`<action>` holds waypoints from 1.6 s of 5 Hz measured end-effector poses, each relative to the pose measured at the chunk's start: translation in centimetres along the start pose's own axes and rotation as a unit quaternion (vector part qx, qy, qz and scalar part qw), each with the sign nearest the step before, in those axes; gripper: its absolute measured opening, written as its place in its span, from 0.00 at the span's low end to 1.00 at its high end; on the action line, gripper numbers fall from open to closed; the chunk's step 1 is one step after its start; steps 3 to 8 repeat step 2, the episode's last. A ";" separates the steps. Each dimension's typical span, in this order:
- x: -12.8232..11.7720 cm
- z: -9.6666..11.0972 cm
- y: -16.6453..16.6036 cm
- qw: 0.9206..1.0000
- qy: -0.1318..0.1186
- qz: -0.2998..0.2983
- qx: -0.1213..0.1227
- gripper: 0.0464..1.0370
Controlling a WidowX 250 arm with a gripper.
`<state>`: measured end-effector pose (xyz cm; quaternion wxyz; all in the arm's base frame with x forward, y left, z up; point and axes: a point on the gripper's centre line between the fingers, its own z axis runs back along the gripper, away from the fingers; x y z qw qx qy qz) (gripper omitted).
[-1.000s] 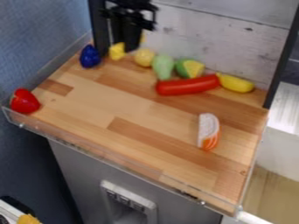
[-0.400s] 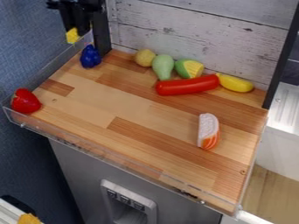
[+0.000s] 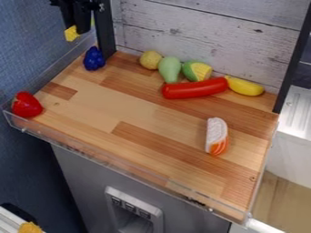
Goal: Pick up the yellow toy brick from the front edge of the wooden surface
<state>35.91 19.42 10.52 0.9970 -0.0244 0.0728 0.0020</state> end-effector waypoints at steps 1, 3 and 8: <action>0.3 -0.1 -0.6 0.999 0.001 -0.044 0.002 0.16; 0.6 -0.1 -1.1 0.998 0.003 -0.057 0.003 0.16; 0.6 -0.1 -1.1 0.998 0.003 -0.057 0.003 0.16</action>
